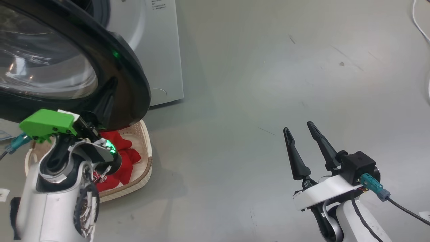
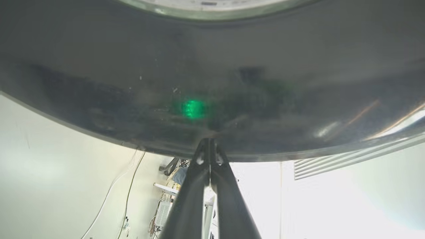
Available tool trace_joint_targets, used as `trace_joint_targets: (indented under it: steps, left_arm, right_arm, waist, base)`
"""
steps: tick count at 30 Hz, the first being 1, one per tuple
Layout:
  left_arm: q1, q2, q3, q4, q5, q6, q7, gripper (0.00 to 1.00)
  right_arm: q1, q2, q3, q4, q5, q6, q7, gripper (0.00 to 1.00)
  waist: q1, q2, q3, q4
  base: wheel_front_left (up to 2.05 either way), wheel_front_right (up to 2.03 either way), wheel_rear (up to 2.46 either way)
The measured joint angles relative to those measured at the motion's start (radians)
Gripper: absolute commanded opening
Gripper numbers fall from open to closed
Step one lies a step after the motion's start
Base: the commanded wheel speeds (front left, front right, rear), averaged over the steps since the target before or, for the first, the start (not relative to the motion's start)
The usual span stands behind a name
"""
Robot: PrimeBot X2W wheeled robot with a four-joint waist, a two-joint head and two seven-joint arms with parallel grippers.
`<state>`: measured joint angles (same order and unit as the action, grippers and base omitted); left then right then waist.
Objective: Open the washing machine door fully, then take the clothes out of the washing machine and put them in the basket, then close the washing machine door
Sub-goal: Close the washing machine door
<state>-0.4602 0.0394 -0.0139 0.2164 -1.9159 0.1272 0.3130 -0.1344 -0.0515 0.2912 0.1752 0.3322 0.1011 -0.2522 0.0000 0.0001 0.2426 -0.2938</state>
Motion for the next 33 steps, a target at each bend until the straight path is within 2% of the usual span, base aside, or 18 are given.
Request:
trace_joint_targets:
  steps: [4,9,17,21,24,26,33]
  left_arm:
    - [0.017,0.006,-0.068,0.002,0.053,-0.003,0.031,0.0]
    - [0.088,0.03,-0.126,0.012,0.141,-0.037,0.038,0.0]
    - [0.162,0.156,-0.223,0.002,0.382,-0.134,0.008,0.0]
    - [0.19,0.208,-0.253,-0.014,0.505,-0.182,-0.044,0.0]
    - [0.198,0.267,-0.264,-0.032,0.648,-0.213,-0.119,0.0]
    - [0.203,0.29,-0.261,-0.036,0.707,-0.213,-0.166,0.0]
    - [0.244,0.306,-0.256,-0.057,0.854,-0.217,-0.321,0.0]
  right_arm:
    - [0.0,0.0,-0.007,-0.001,-0.007,0.0,0.0,1.0]
    - [0.001,-0.003,-0.017,-0.001,-0.017,0.0,0.0,1.0]
    - [0.023,-0.018,-0.039,0.001,-0.019,0.001,0.0,1.0]
    - [0.037,-0.027,-0.051,0.002,-0.019,0.001,0.0,1.0]
    - [0.043,-0.031,-0.059,0.001,-0.02,0.001,0.0,1.0]
    - [0.044,-0.033,-0.063,0.0,-0.02,0.001,0.0,1.0]
    - [0.058,-0.037,-0.072,-0.007,-0.021,0.001,0.0,1.0]
  waist:
    - [0.0,0.0,-0.014,0.032]
    - [0.0,0.0,-0.037,0.078]
    - [0.0,0.0,-0.083,0.154]
    - [0.0,0.0,-0.107,0.191]
    - [0.0,0.0,-0.124,0.217]
    - [0.0,0.0,-0.135,0.233]
    - [0.0,0.0,-0.164,0.28]
  base:
    - [0.0,0.0,0.0]
    - [0.0,0.0,0.0]
    - [0.0,0.0,0.0]
    - [0.0,0.0,0.0]
    - [0.0,0.0,0.0]
    - [0.0,0.0,0.0]
    - [0.0,0.0,0.0]
